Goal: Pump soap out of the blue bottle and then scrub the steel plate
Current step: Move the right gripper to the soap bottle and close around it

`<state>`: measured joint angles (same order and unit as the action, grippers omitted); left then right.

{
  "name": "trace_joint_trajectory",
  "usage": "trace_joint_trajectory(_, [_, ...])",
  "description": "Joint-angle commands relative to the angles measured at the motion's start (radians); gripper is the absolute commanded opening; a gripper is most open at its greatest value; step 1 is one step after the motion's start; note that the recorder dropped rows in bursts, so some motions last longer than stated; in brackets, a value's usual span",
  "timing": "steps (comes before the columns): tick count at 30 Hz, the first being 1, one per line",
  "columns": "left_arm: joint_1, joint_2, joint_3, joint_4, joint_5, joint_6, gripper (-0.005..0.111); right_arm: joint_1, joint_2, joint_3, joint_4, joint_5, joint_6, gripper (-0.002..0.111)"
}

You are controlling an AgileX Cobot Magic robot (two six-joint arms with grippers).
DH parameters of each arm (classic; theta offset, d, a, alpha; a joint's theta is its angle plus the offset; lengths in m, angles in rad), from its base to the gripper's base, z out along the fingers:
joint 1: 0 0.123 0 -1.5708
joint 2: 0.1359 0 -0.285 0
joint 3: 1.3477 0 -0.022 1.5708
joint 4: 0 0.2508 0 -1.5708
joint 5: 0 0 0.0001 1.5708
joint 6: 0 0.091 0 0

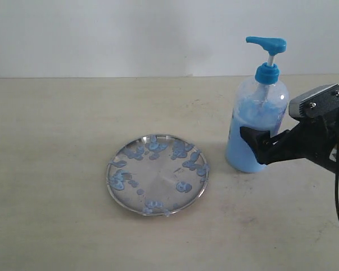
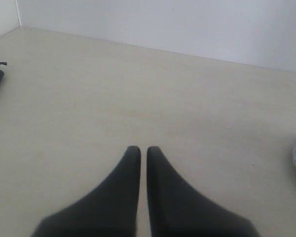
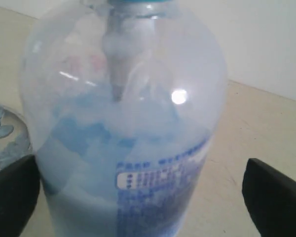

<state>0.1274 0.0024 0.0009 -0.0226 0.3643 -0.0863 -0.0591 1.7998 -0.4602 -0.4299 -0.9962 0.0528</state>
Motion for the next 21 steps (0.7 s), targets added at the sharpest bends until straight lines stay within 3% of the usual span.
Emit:
trace_joint_trajectory(1, [0.002,-0.002,-0.001,-0.004,-0.005,0.003,0.004,0.001,0.099,-0.07,-0.012,-0.058,0.025,0.104])
trace_joint_trajectory(21, [0.002,-0.002,-0.001,-0.004,-0.005,0.003,0.004,0.001,0.277,-0.302,-0.057,-0.064,0.09,0.103])
